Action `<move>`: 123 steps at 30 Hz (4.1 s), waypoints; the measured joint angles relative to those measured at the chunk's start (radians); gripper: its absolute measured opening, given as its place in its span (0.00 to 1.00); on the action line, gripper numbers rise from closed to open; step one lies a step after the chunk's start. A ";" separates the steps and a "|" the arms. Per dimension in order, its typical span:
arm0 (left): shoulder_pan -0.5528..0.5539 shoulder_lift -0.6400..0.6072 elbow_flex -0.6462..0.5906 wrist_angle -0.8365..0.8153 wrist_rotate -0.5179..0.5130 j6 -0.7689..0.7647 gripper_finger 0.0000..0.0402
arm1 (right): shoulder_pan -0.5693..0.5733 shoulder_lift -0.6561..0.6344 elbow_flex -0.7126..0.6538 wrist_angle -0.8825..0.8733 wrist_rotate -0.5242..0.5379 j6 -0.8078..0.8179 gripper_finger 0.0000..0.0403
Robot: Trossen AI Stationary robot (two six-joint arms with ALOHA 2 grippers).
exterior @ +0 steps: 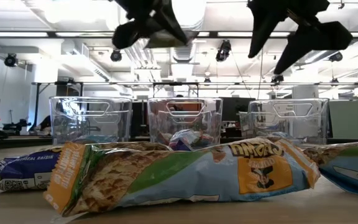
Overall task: Pick and place Granola Bars by type
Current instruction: Put the red granola bar into the middle transparent bin, then put the yellow granola bar into the right transparent bin, then put the blue granola bar into the left transparent bin
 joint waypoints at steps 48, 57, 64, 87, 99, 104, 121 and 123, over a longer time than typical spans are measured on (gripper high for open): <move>-0.016 -0.409 -0.248 -0.201 0.443 0.263 0.38 | 0.159 0.317 0.095 0.271 -0.562 -0.171 0.59; -0.028 -0.428 -0.322 -0.182 0.439 0.211 0.38 | 0.201 0.527 0.206 0.303 -0.541 -0.091 0.59; -0.028 -0.429 -0.308 -0.182 0.441 0.211 0.38 | 0.179 0.538 0.210 0.204 -0.499 -0.046 0.46; -0.028 -0.428 -0.305 -0.154 0.441 0.186 0.38 | -0.160 -0.252 0.017 -0.597 0.170 0.238 0.11; -0.028 -0.428 -0.306 -0.154 0.441 0.090 0.38 | -0.695 -0.378 -0.267 -0.135 -0.092 -0.326 0.32; -0.029 -0.428 -0.328 -0.155 0.442 0.036 0.38 | -0.628 -0.378 -0.279 -0.038 -0.090 -0.365 0.50; -0.162 -0.286 -0.341 0.007 0.468 0.333 0.37 | 0.017 -0.137 -0.040 0.040 0.043 -0.378 0.62; -0.162 -0.230 -0.312 0.012 0.482 0.356 0.37 | 0.050 -0.082 0.007 0.003 0.045 -0.357 0.62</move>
